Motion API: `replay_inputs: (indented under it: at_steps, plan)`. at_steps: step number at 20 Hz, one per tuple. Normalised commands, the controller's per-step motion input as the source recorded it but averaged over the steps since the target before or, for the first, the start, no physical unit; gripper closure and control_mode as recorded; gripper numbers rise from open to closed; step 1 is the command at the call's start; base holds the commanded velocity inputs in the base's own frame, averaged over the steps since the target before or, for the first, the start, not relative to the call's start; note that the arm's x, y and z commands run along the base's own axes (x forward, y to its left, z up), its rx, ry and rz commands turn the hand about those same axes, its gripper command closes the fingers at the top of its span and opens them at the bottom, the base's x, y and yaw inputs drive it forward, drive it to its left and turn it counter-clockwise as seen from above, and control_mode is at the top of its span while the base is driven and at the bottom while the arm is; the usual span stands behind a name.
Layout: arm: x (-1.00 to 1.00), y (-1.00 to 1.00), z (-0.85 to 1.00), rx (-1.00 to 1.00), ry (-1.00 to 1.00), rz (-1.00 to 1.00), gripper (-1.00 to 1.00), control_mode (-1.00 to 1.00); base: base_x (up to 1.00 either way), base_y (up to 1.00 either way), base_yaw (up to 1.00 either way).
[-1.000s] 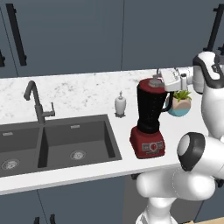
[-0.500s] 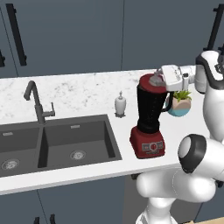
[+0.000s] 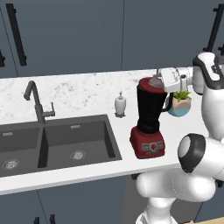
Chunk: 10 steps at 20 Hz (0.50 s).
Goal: Close the lid blender by securely placing the lid on top.
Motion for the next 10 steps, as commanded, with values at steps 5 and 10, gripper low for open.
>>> replay_inputs:
  at_steps: [5,10]
  plan:
    - [-0.35,0.04,0.27,-0.01,-0.08,-0.05,-1.00,-1.00,0.00,0.00,0.00]
    - [-0.14,0.29,0.18,-0.13,-0.02,-0.03,-1.00,-1.00,0.00,0.00,0.00]
